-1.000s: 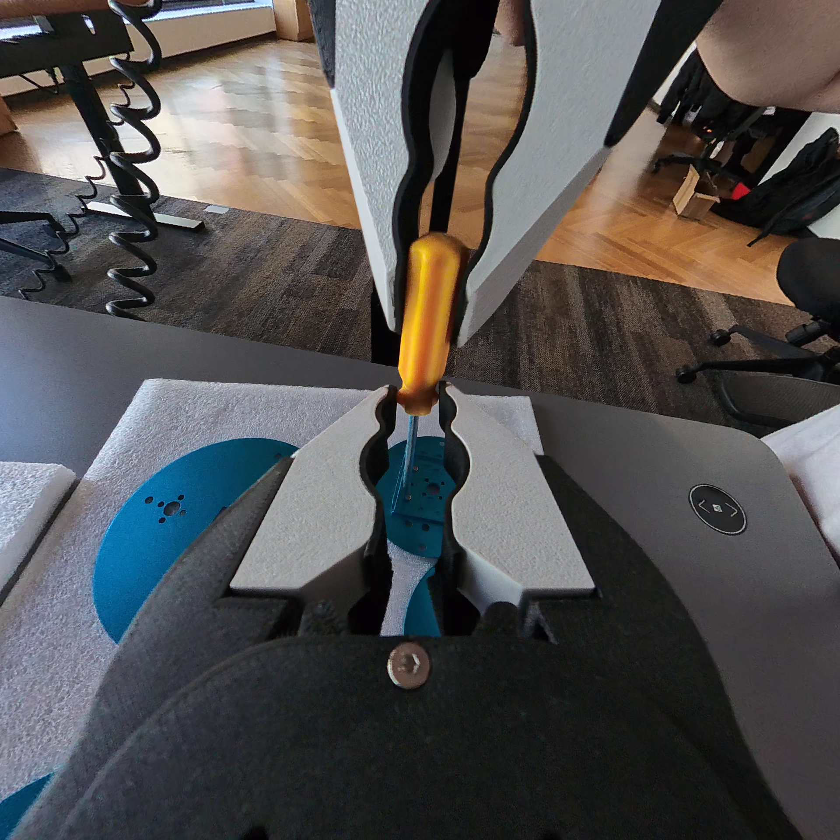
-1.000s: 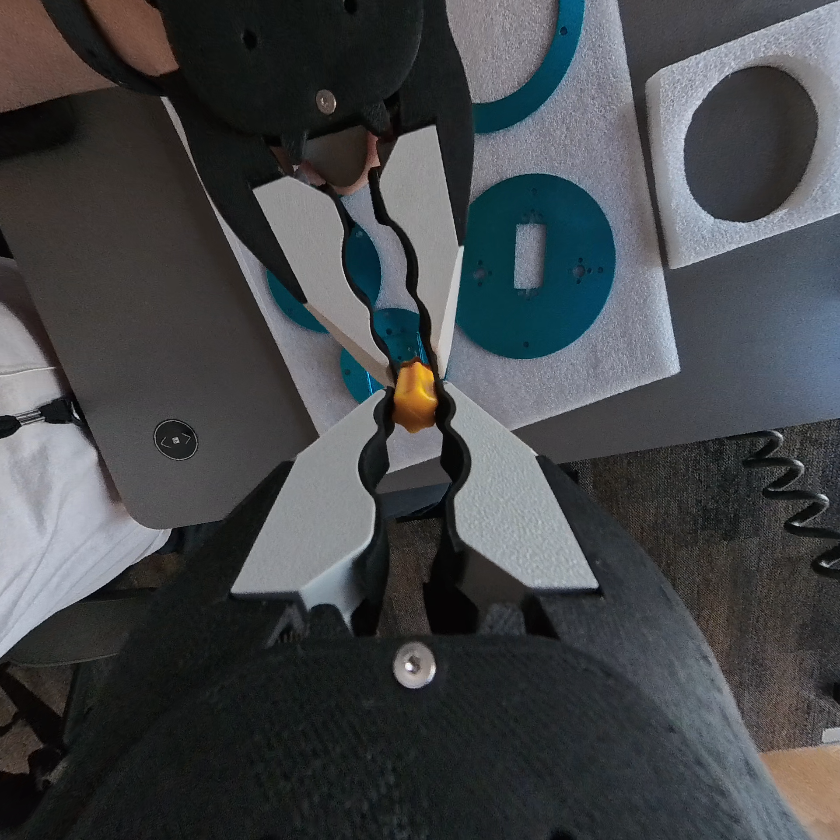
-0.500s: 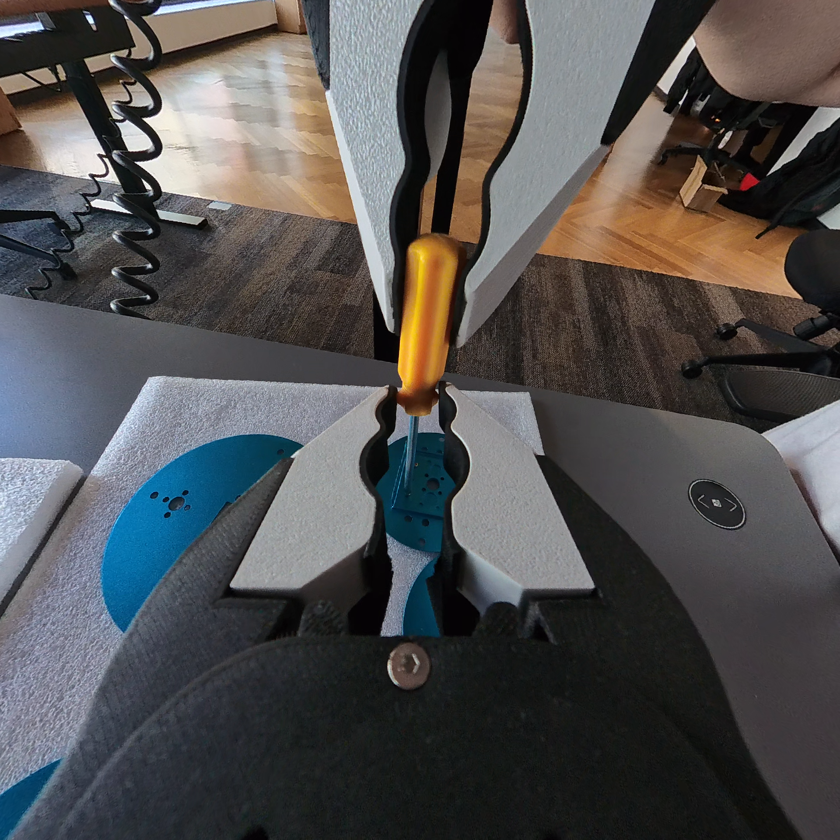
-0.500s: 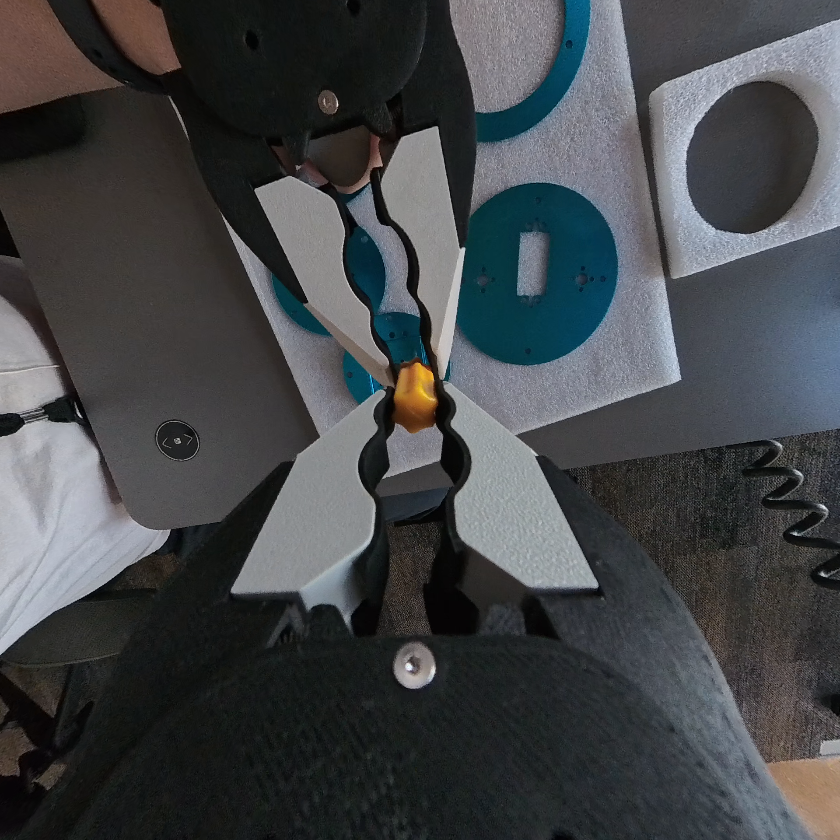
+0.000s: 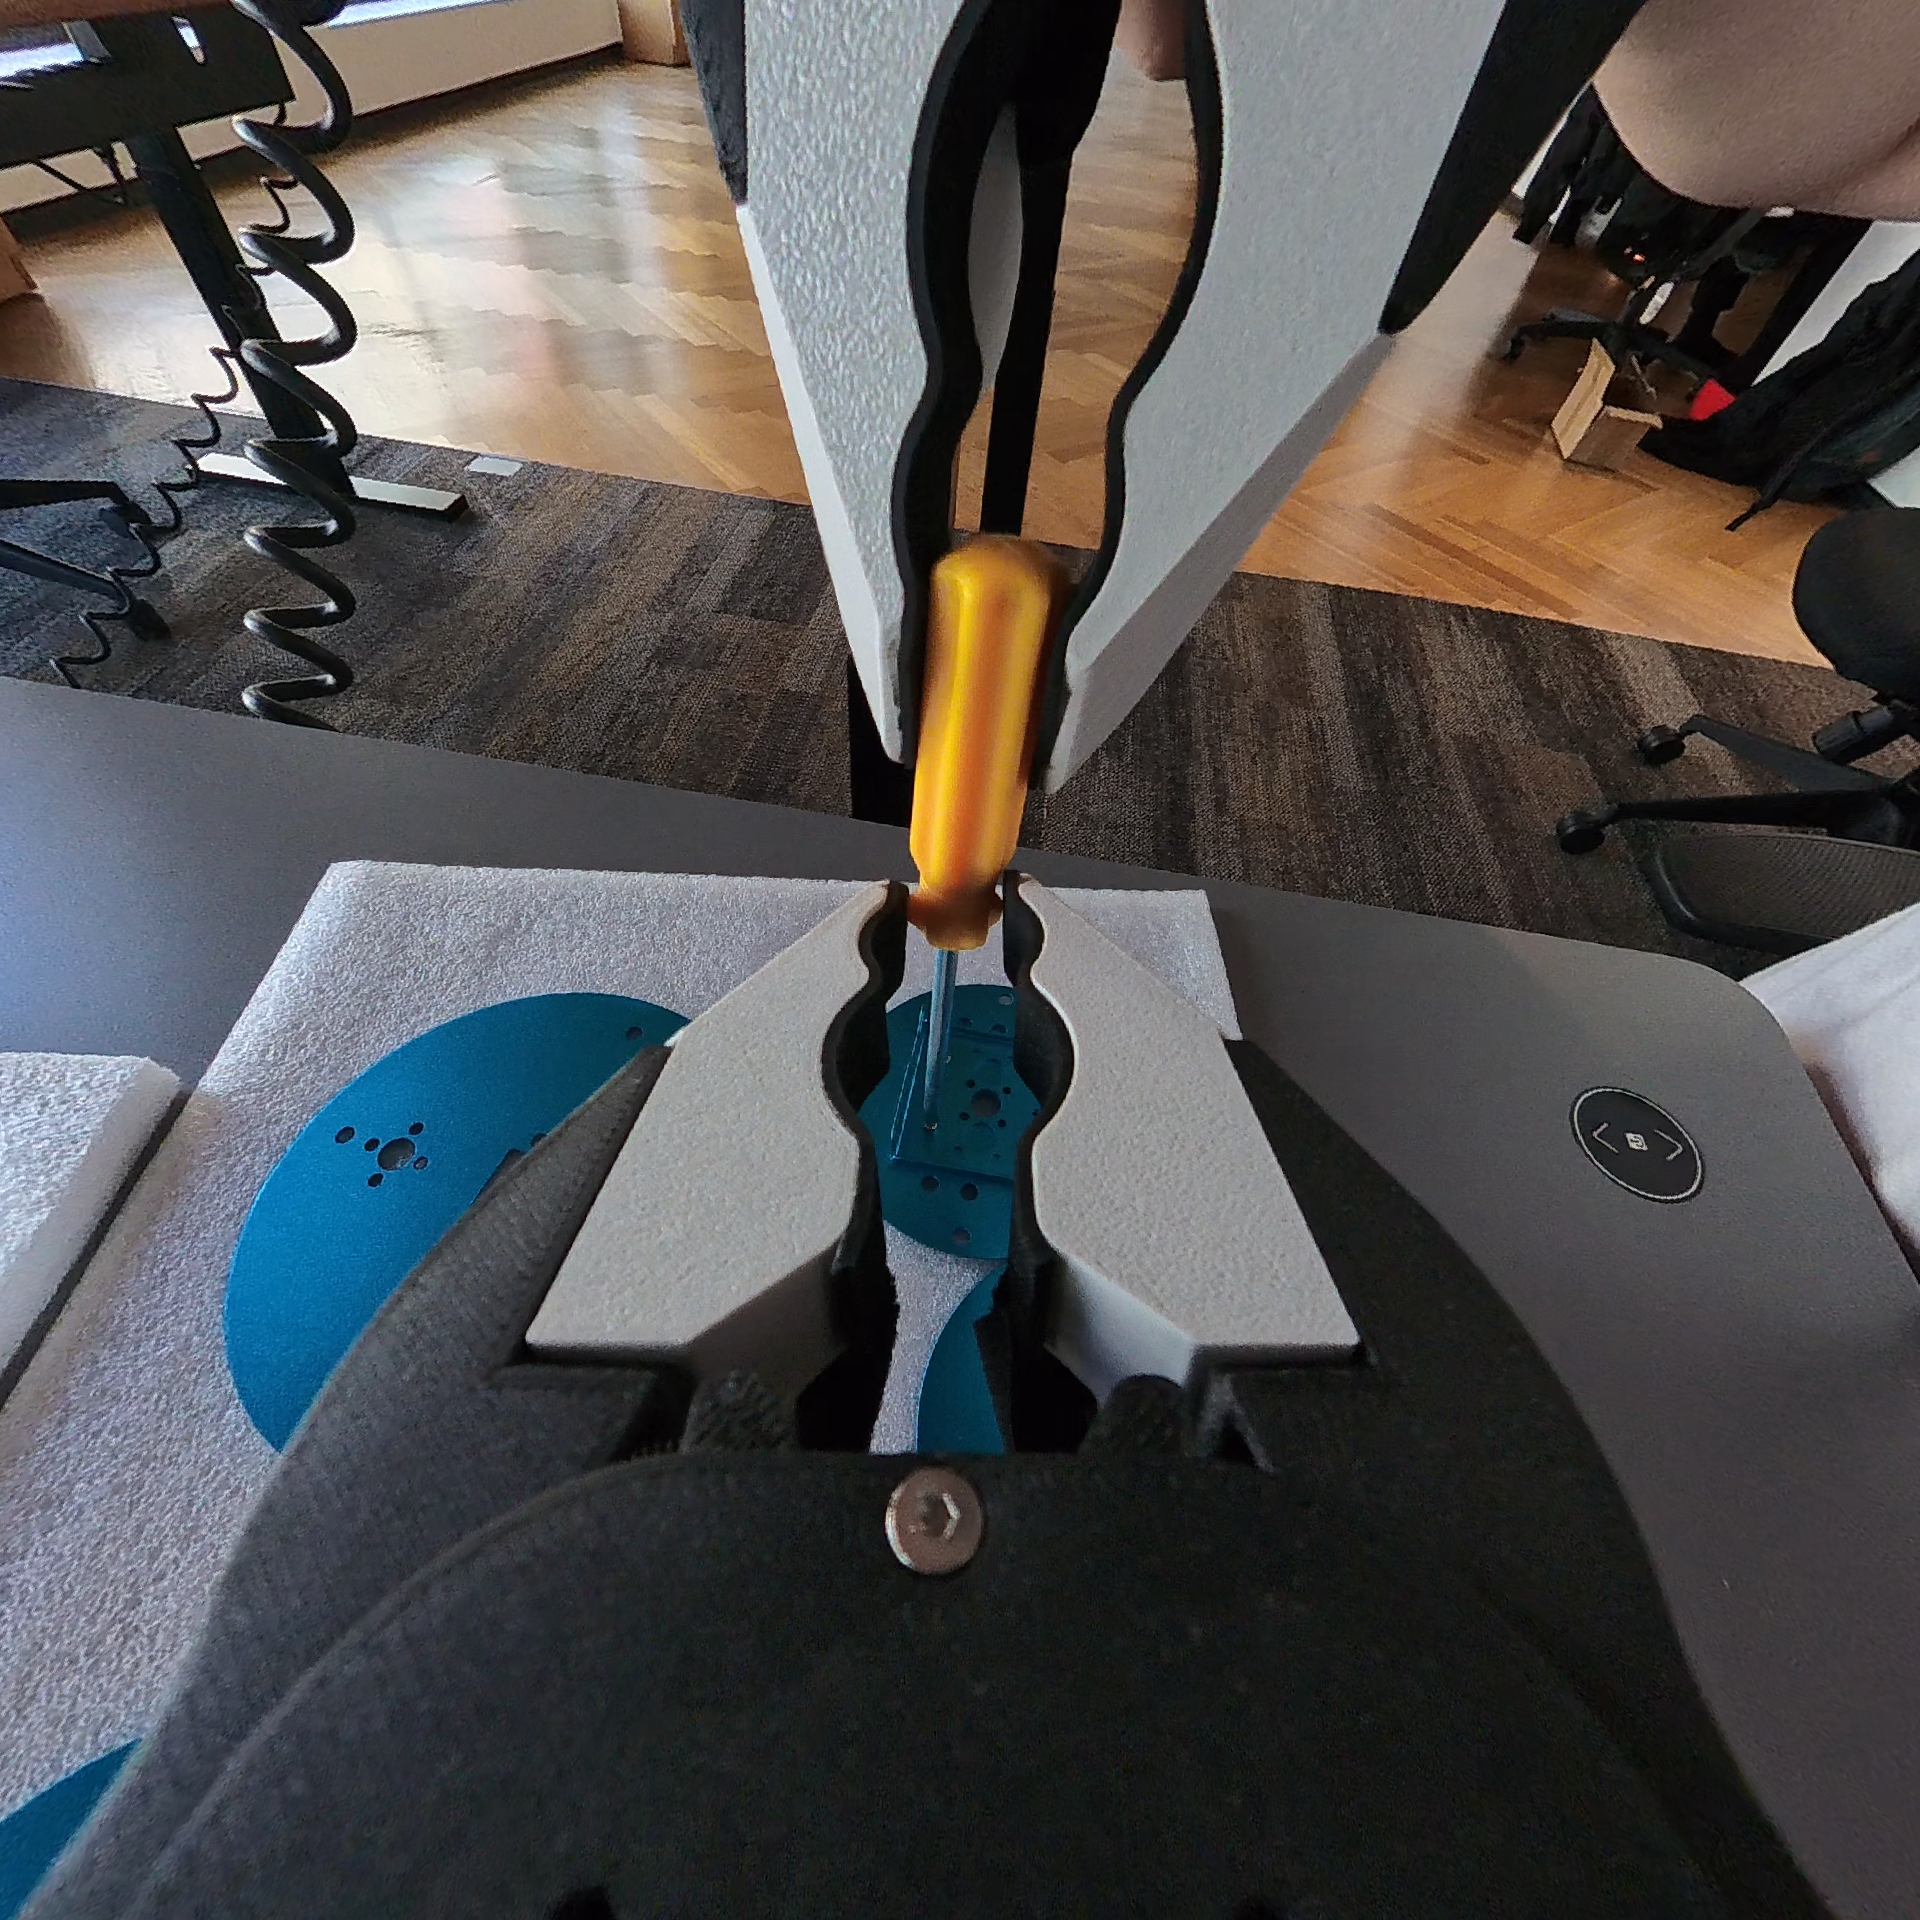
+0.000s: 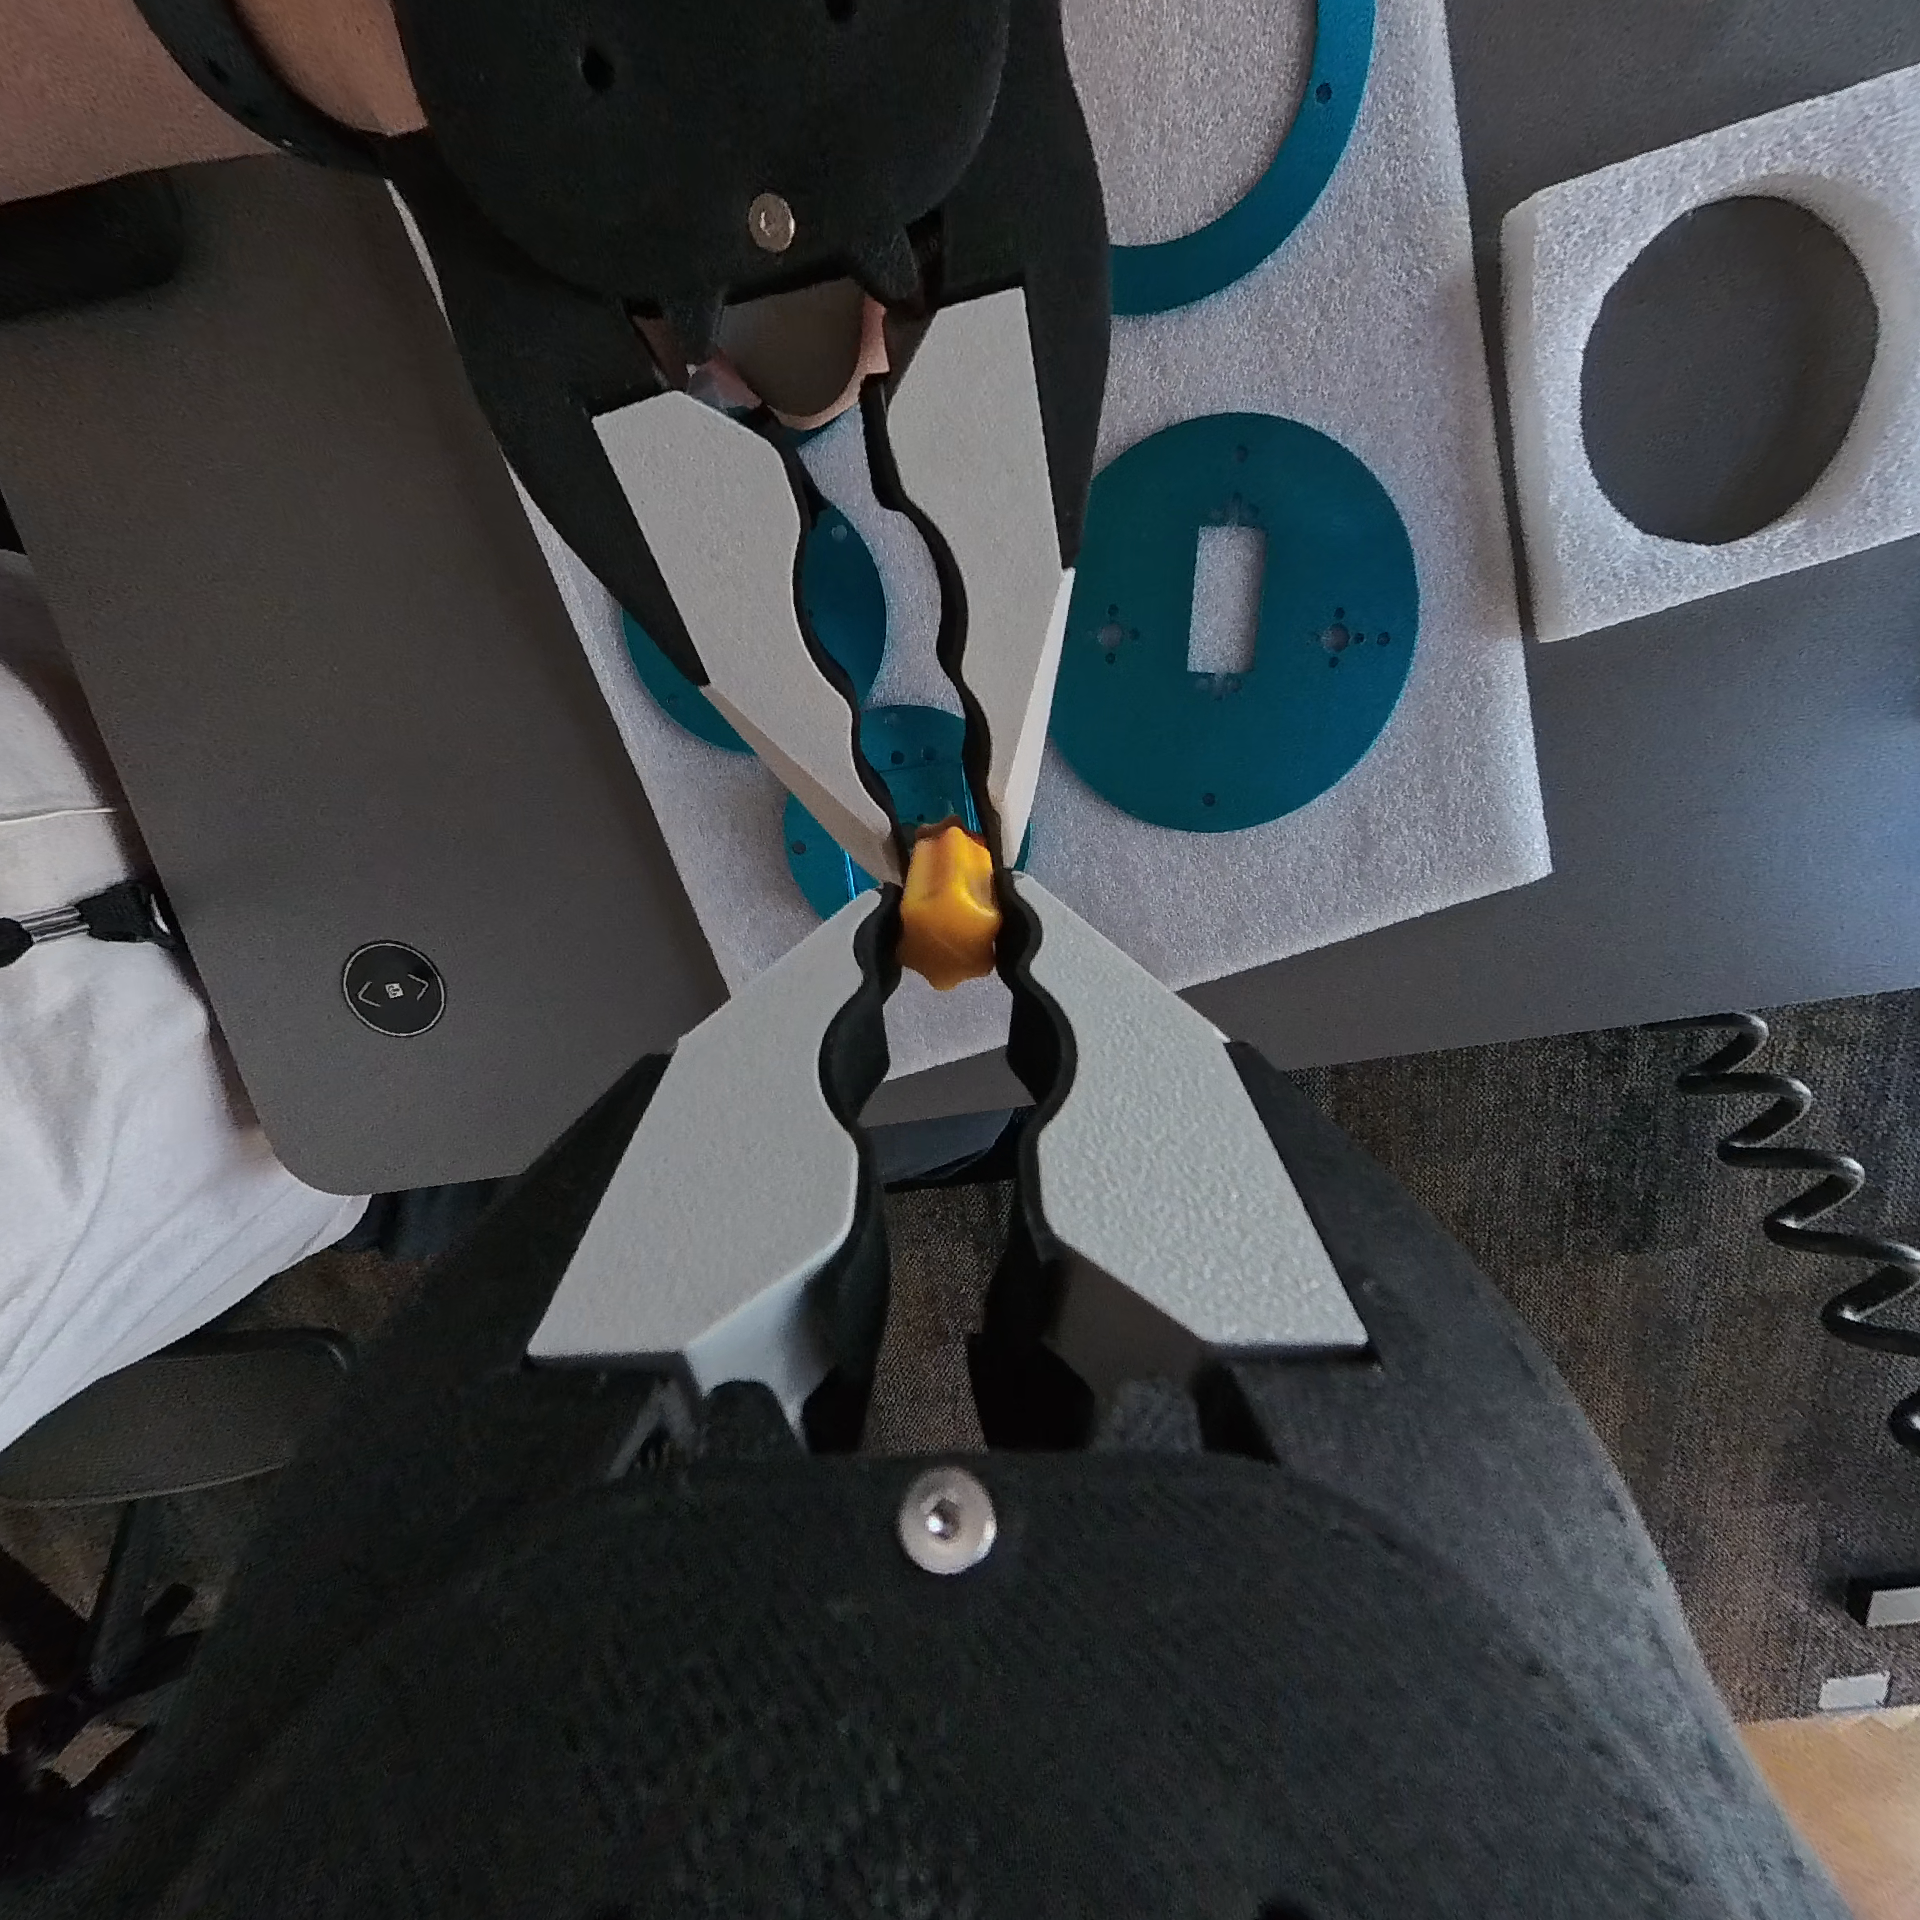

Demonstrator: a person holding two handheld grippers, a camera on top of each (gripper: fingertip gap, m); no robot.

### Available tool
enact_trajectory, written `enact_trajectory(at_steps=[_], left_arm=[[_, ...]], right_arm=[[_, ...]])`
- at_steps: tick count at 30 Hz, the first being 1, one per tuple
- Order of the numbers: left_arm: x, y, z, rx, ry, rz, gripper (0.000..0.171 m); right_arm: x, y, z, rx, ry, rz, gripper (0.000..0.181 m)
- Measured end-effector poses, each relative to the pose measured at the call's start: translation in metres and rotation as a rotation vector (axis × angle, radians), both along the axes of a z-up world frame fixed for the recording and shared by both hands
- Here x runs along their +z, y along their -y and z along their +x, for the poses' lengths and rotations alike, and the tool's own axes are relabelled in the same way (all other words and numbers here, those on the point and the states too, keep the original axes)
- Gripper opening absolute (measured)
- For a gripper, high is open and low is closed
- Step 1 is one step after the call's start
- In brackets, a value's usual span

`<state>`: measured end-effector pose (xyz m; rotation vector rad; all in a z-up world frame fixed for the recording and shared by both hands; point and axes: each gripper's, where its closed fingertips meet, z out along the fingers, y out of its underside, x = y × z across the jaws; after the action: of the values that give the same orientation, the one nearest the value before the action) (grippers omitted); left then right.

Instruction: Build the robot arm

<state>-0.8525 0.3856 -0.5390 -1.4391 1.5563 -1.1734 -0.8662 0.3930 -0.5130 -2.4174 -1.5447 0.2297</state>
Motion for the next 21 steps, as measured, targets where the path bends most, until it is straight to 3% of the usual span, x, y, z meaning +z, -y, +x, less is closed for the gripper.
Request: enact_trajectory(at_steps=[15,21], left_arm=[[-0.003,0.006,-0.008,-0.045,-0.027,0.067,0.017],[0.01,0.009,0.002,-0.028,0.043,0.055,0.029]], right_arm=[[-0.001,0.008,-0.013,0.162,0.038,0.105,0.017],[-0.001,0.006,-0.009,0.126,0.0,0.092,0.017]])
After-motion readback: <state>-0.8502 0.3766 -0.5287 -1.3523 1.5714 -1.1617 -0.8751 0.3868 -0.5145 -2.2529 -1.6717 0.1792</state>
